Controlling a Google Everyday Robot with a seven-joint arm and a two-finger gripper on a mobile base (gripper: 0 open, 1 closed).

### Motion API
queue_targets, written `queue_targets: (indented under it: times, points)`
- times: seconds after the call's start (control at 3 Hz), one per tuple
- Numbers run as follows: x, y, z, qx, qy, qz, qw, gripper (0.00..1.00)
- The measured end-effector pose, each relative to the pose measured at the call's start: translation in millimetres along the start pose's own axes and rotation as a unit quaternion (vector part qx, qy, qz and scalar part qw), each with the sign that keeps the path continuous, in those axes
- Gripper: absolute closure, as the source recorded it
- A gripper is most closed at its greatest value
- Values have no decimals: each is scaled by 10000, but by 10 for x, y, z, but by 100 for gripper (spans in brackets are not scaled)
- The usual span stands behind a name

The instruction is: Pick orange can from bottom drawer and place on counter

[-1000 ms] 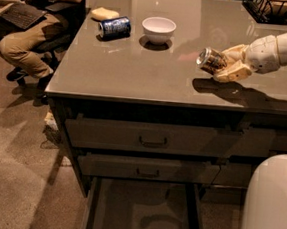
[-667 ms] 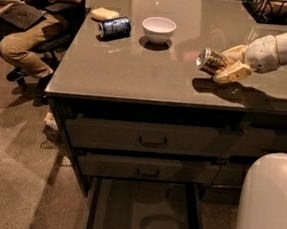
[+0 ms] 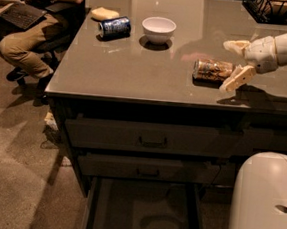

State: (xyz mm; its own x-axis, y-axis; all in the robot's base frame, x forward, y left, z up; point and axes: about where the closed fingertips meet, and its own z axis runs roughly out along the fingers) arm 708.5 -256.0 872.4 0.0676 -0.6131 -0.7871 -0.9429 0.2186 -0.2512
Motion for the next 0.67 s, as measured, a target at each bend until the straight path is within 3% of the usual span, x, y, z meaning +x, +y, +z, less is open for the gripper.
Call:
queue_targets:
  times: [0.67]
  points:
    - [-12,-79,-202,295,-24,-86,9995,0]
